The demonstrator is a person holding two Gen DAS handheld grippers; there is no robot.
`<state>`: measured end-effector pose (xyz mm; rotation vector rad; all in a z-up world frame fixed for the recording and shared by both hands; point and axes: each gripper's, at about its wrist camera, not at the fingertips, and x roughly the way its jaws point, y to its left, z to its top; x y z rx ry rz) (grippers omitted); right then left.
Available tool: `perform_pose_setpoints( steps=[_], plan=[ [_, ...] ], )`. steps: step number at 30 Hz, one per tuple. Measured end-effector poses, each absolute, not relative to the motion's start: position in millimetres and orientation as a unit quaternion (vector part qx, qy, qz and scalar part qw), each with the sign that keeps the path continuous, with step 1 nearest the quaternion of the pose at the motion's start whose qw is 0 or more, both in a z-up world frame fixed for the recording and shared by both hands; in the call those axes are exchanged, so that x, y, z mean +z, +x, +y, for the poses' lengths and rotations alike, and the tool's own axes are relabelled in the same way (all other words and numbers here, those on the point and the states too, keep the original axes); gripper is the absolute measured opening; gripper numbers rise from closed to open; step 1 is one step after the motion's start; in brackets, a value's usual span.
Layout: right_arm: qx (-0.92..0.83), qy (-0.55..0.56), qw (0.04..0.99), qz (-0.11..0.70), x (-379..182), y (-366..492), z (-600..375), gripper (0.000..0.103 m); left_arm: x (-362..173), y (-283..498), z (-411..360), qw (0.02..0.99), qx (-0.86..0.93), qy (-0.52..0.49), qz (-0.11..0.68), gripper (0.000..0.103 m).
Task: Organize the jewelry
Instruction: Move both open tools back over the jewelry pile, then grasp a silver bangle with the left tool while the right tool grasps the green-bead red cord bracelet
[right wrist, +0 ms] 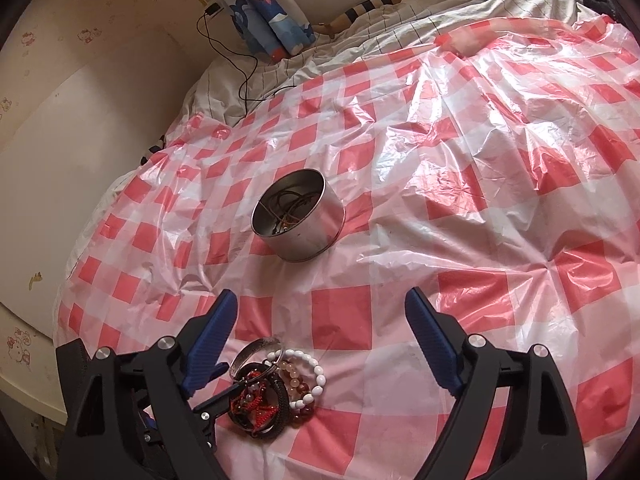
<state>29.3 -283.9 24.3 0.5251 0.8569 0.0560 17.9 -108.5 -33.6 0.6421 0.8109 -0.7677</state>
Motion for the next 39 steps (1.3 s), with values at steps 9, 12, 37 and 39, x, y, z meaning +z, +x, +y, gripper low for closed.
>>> perform_pose_setpoints(
  steps=[9, 12, 37, 39],
  plan=[
    [0.034, 0.228, 0.878, 0.420, 22.8, 28.2, -276.7, 0.083, -17.5, 29.8, -93.4, 0.825, -0.350, 0.235, 0.377, 0.000],
    [0.051, 0.206, 0.878, 0.429, 21.4, 29.3, -266.9, 0.083, -2.7, 44.5, -73.6, 0.842, -0.345, 0.159, 0.383, 0.000],
    [0.064, 0.165, 0.871, 0.458, 6.3, 36.0, -246.0, 0.083, -26.7, 41.8, -99.3, 0.810, -0.381, 0.199, 0.400, 0.007],
    [0.066, 0.161, 0.871, 0.459, 5.4, 36.4, -244.5, 0.083, -19.7, 50.9, -88.0, 0.811, -0.390, 0.149, 0.410, 0.007]
  ],
)
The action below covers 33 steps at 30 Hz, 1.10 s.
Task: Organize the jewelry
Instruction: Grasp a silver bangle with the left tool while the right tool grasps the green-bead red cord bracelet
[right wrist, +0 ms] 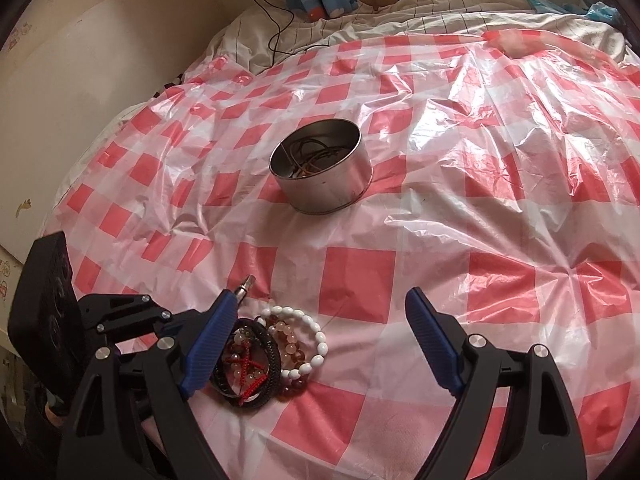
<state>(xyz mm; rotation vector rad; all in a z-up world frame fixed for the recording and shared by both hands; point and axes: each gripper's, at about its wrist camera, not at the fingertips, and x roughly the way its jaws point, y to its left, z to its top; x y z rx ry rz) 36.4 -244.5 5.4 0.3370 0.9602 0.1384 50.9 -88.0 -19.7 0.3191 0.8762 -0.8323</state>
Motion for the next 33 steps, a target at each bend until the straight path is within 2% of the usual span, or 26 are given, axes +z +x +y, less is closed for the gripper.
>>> perform_pose_setpoints(
  steps=[7, 13, 20, 24, 25, 29, 30, 33],
  plan=[
    [0.086, 0.145, 0.868, 0.468, 3.2, 37.8, -231.6, 0.083, -15.3, 67.5, -64.3, 0.802, -0.407, 0.051, 0.434, 0.007],
    [0.141, 0.058, 0.871, 0.468, -0.2, 36.1, -181.9, 0.083, -17.4, 83.0, -44.4, 0.796, -0.401, -0.024, 0.453, 0.007],
    [0.196, -0.058, 0.867, 0.454, -16.6, 37.7, -105.3, 0.083, -20.3, 94.3, -32.0, 0.789, -0.400, -0.065, 0.461, 0.007],
    [0.219, -0.055, 0.866, 0.447, -25.8, 41.7, -82.6, 0.082, -19.8, 96.3, -31.9, 0.782, -0.409, -0.073, 0.465, 0.007],
    [0.223, -0.043, 0.864, 0.449, -29.0, 45.7, -80.7, 0.080, -20.1, 96.5, -32.3, 0.780, -0.411, -0.075, 0.466, 0.007],
    [0.217, -0.003, 0.860, 0.462, -36.7, 58.2, -88.8, 0.027, -23.1, 98.5, -33.1, 0.779, -0.403, -0.069, 0.475, 0.007],
    [0.217, 0.009, 0.858, 0.465, -36.8, 60.0, -94.1, 0.020, -24.3, 99.3, -32.2, 0.779, -0.401, -0.072, 0.477, 0.007],
    [0.221, 0.032, 0.856, 0.467, -37.0, 58.4, -104.3, 0.016, -28.0, 103.5, -28.5, 0.777, -0.394, -0.079, 0.485, 0.007]
  ],
)
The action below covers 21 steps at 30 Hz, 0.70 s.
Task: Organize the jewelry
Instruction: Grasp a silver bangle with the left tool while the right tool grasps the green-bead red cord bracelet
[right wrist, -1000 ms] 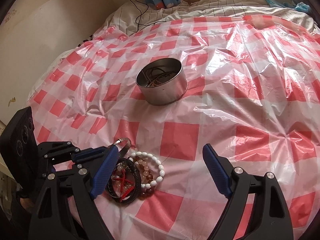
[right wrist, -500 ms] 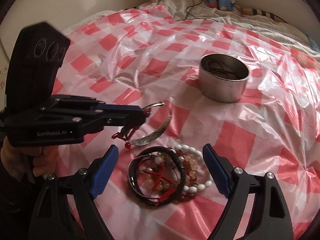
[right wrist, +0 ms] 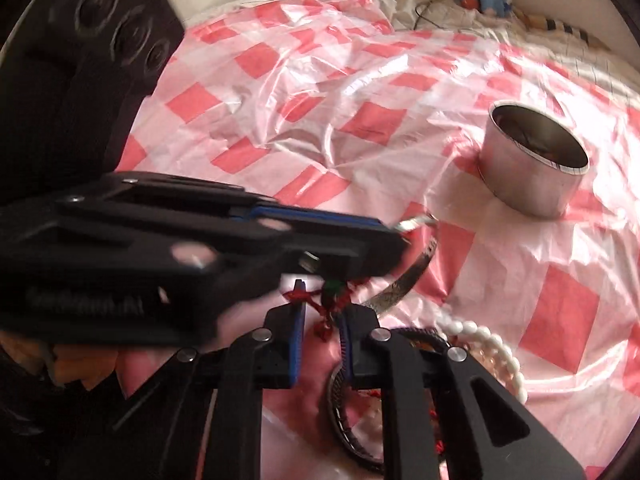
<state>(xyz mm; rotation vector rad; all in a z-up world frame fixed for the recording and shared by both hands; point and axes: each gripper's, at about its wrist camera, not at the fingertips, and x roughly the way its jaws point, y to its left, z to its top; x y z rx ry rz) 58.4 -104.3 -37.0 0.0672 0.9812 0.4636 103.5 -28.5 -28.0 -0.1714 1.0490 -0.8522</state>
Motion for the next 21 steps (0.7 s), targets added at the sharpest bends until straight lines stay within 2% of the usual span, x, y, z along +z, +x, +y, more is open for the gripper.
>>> perform_pose_setpoints(
  steps=[1, 2, 6, 8, 11, 15, 18, 21],
  plan=[
    [0.221, 0.035, 0.857, 0.464, -37.0, 57.6, -107.0, 0.010, -29.4, 105.1, -27.5, 0.774, -0.396, -0.086, 0.488, 0.007],
    [0.219, 0.036, 0.858, 0.463, -37.2, 57.7, -109.0, 0.009, -30.1, 105.8, -27.4, 0.773, -0.395, -0.088, 0.488, 0.008],
    [0.212, 0.042, 0.866, 0.451, -34.4, 53.7, -116.7, 0.008, -31.5, 107.3, -28.0, 0.770, -0.397, -0.100, 0.490, 0.011],
    [0.213, 0.047, 0.865, 0.452, -33.3, 54.0, -119.6, 0.008, -32.9, 108.3, -28.6, 0.772, -0.388, -0.100, 0.494, 0.022],
    [0.217, 0.045, 0.865, 0.449, -31.6, 53.2, -119.9, 0.008, -36.1, 110.1, -29.4, 0.770, -0.385, -0.103, 0.499, 0.029],
    [0.220, 0.015, 0.870, 0.441, -27.3, 49.0, -113.0, 0.008, -37.8, 111.6, -28.7, 0.770, -0.381, -0.107, 0.500, 0.031],
    [0.233, -0.003, 0.868, 0.438, -25.4, 43.5, -107.4, 0.008, -42.6, 116.7, -25.5, 0.766, -0.372, -0.127, 0.509, 0.041],
    [0.242, -0.016, 0.863, 0.444, -24.8, 40.6, -106.3, 0.008, -48.4, 119.0, -24.4, 0.764, -0.367, -0.132, 0.515, 0.042]
  ],
)
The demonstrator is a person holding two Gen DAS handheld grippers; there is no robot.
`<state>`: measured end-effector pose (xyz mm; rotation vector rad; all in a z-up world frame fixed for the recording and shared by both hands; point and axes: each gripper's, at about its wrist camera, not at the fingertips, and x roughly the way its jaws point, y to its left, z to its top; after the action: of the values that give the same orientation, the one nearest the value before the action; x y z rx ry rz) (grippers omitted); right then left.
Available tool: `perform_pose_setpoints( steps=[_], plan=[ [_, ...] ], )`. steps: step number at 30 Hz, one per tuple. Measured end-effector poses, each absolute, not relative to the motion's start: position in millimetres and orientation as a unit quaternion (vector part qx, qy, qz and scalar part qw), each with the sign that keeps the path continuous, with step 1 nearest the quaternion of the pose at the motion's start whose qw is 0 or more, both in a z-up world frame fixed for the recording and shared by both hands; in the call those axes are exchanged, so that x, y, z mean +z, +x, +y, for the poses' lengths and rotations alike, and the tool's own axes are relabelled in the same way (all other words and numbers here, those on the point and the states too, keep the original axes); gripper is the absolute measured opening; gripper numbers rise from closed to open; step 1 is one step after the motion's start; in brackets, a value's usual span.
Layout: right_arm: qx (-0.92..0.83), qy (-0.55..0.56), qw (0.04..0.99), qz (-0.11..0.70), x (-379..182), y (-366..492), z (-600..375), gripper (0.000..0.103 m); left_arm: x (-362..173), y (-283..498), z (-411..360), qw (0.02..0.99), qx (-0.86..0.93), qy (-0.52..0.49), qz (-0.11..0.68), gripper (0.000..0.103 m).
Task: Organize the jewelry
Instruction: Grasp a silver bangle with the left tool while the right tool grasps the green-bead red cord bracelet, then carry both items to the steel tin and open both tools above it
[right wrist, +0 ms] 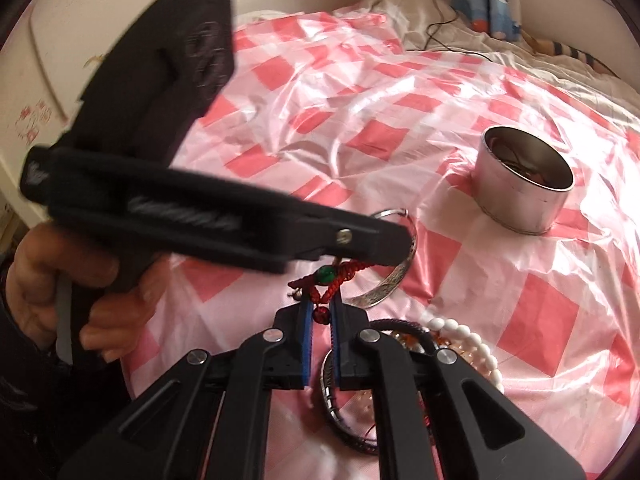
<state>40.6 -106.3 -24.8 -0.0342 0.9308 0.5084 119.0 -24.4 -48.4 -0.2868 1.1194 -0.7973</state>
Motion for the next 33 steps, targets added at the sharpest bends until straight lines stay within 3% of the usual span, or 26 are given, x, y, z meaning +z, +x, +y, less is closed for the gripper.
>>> perform_pose_setpoints(
  steps=[3, 4, 5, 8, 19, 33],
  plan=[
    [0.247, -0.022, 0.857, 0.453, -24.0, 38.3, -109.4, 0.008, -50.6, 119.4, -26.2, 0.767, -0.361, -0.125, 0.516, 0.041],
    [0.244, -0.025, 0.857, 0.453, -22.9, 37.0, -111.6, 0.008, -50.2, 119.8, -26.0, 0.769, -0.358, -0.124, 0.515, 0.036],
    [0.240, -0.023, 0.859, 0.452, -22.0, 36.4, -113.9, 0.008, -49.8, 120.0, -25.7, 0.772, -0.355, -0.121, 0.514, 0.022],
    [0.220, -0.012, 0.864, 0.453, -18.5, 37.6, -126.0, 0.008, -46.6, 121.5, -22.9, 0.782, -0.344, -0.118, 0.506, 0.007],
    [0.139, 0.057, 0.892, 0.426, 5.7, 49.6, -177.6, 0.008, -18.0, 120.3, -16.0, 0.811, -0.345, -0.112, 0.460, 0.006],
    [0.037, 0.005, 0.939, 0.343, 45.8, 102.1, -182.1, 0.008, 30.7, 148.6, -48.0, 0.825, -0.385, -0.118, 0.395, 0.006]
  ],
)
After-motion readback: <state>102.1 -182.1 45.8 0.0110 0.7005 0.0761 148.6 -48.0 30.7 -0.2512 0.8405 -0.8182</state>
